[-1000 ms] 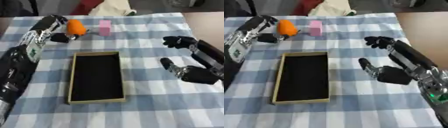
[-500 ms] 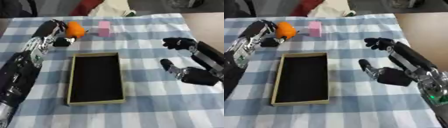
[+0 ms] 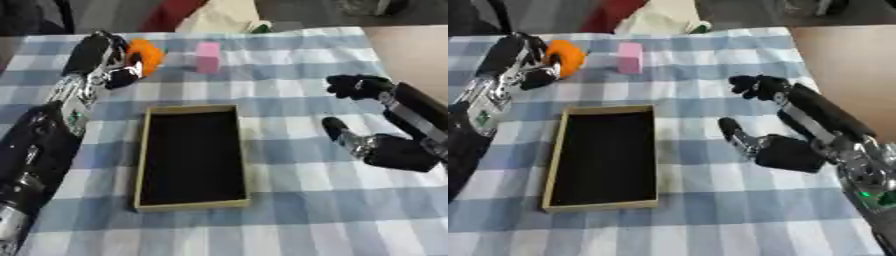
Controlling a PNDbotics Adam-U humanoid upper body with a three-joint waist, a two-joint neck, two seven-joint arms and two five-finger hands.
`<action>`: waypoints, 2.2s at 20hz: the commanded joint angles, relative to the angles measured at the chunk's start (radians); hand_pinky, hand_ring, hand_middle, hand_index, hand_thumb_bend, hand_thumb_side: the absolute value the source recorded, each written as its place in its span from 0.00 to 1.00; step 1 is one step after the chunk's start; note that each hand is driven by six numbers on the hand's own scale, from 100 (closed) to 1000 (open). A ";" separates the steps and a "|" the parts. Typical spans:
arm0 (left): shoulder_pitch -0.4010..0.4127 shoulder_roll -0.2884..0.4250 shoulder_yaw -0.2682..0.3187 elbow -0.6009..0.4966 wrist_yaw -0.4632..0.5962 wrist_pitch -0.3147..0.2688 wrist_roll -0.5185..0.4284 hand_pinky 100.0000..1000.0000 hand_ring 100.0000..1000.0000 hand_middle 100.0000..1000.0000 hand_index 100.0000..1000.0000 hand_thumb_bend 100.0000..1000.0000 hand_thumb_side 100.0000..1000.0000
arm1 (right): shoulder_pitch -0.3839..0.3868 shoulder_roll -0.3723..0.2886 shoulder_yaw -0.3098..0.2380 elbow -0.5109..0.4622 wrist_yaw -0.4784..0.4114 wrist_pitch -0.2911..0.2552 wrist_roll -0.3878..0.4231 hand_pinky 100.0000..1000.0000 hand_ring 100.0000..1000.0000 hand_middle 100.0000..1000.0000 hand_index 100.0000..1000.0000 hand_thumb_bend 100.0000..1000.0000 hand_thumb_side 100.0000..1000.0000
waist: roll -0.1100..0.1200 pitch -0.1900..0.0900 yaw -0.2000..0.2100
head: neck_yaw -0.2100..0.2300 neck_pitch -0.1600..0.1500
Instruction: Pick up objects on the table and place them in the box.
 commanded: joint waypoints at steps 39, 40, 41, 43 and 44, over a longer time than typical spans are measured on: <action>0.145 0.279 -0.462 -0.705 0.510 -0.147 -0.647 0.65 0.55 0.47 0.64 0.01 0.43 | 0.009 -0.023 0.002 -0.018 -0.009 -0.008 0.015 0.84 0.82 0.79 0.96 0.13 0.78 | 0.012 -0.033 0.044 | -0.042 -0.019; 0.147 0.277 -0.465 -0.700 0.507 -0.150 -0.652 0.65 0.57 0.48 0.66 0.03 0.43 | 0.010 -0.023 0.002 -0.018 -0.010 -0.008 0.018 0.84 0.82 0.79 0.96 0.13 0.78 | 0.012 -0.033 0.043 | -0.041 -0.019; 0.150 0.276 -0.467 -0.697 0.506 -0.153 -0.657 0.66 0.58 0.50 0.67 0.03 0.43 | 0.011 -0.024 0.002 -0.017 -0.010 -0.009 0.020 0.84 0.82 0.79 0.96 0.13 0.78 | 0.011 -0.032 0.044 | -0.041 -0.019; 0.159 0.280 -0.470 -0.693 0.505 -0.158 -0.669 0.68 0.63 0.56 0.72 0.09 0.45 | 0.011 -0.025 0.002 -0.017 -0.011 -0.010 0.024 0.84 0.82 0.79 0.96 0.13 0.78 | 0.011 -0.032 0.044 | -0.041 -0.021; 0.165 0.283 -0.471 -0.694 0.506 -0.160 -0.676 0.69 0.64 0.57 0.73 0.11 0.46 | 0.011 -0.025 0.001 -0.017 -0.010 -0.011 0.024 0.84 0.82 0.79 0.96 0.13 0.78 | 0.011 -0.031 0.044 | -0.041 -0.022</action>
